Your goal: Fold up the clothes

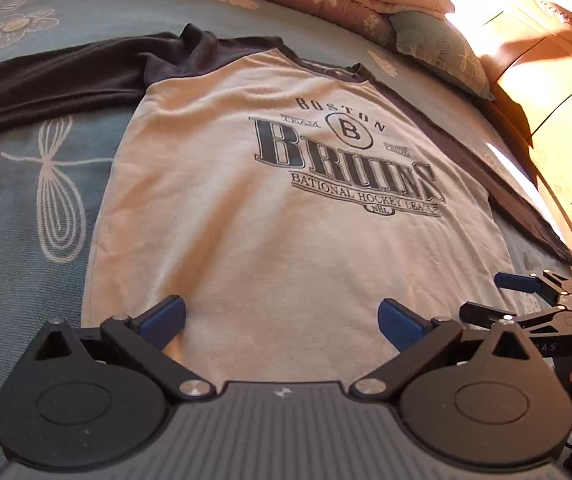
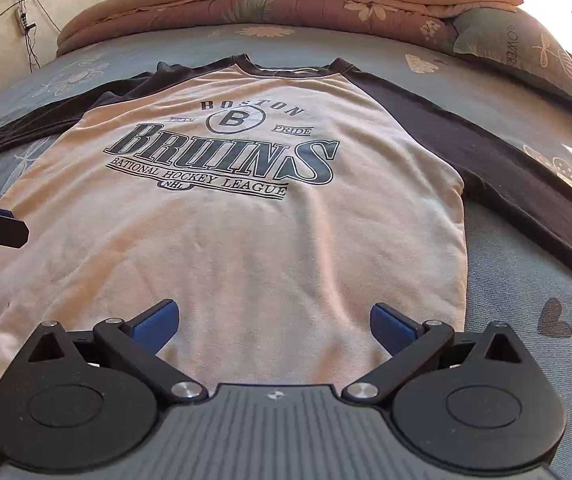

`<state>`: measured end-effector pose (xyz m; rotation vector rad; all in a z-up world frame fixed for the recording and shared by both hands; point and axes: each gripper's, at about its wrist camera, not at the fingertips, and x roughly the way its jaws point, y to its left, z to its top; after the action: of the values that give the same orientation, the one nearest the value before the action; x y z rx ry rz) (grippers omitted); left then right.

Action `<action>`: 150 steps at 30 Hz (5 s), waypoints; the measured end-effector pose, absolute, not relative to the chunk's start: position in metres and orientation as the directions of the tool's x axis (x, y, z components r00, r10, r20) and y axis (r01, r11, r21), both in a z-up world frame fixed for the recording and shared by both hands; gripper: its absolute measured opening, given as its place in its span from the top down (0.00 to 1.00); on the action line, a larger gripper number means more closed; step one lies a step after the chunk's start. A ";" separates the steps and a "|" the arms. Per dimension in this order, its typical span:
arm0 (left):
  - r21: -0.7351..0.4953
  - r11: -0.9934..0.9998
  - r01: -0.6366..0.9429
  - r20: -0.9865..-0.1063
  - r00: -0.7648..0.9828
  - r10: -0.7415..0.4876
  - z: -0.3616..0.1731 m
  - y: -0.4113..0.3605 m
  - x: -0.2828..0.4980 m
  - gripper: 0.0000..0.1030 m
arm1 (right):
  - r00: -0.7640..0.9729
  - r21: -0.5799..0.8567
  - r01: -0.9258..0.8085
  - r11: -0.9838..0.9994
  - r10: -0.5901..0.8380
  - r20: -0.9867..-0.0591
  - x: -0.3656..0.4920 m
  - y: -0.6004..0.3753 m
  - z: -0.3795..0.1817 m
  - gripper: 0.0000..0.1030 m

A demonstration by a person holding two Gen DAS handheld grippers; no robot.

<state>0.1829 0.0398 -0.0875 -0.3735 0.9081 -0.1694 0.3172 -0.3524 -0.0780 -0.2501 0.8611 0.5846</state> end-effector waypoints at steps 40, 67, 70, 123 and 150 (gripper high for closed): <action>-0.595 0.800 0.076 -0.650 0.540 -0.535 -0.094 0.068 0.197 0.03 | 0.581 0.064 -0.425 0.903 0.327 -0.745 0.204 -0.375 -0.007 0.00; -0.341 0.910 0.235 -0.755 0.508 -0.414 -0.090 0.058 0.233 0.02 | 0.492 0.039 -0.504 0.863 0.323 -0.808 0.251 -0.248 -0.072 0.00; -0.315 0.915 0.252 -0.759 0.512 -0.403 -0.090 0.054 0.231 0.01 | 0.528 0.025 -0.496 0.868 0.324 -0.785 0.244 -0.251 -0.073 0.00; -0.392 0.917 -0.072 -0.720 0.644 -0.257 -0.075 0.369 0.351 0.12 | 0.608 0.043 -0.622 0.782 0.517 -0.603 0.232 -0.281 -0.091 0.00; -0.548 0.836 -0.035 -0.708 0.552 -0.441 -0.111 0.408 0.364 0.13 | 0.612 0.046 -0.619 0.784 0.518 -0.598 0.232 -0.280 -0.093 0.00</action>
<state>0.3643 0.4081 -0.1110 -0.5486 0.9668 -0.2549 0.2319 -0.2796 -0.0926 -0.1715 0.6321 0.6593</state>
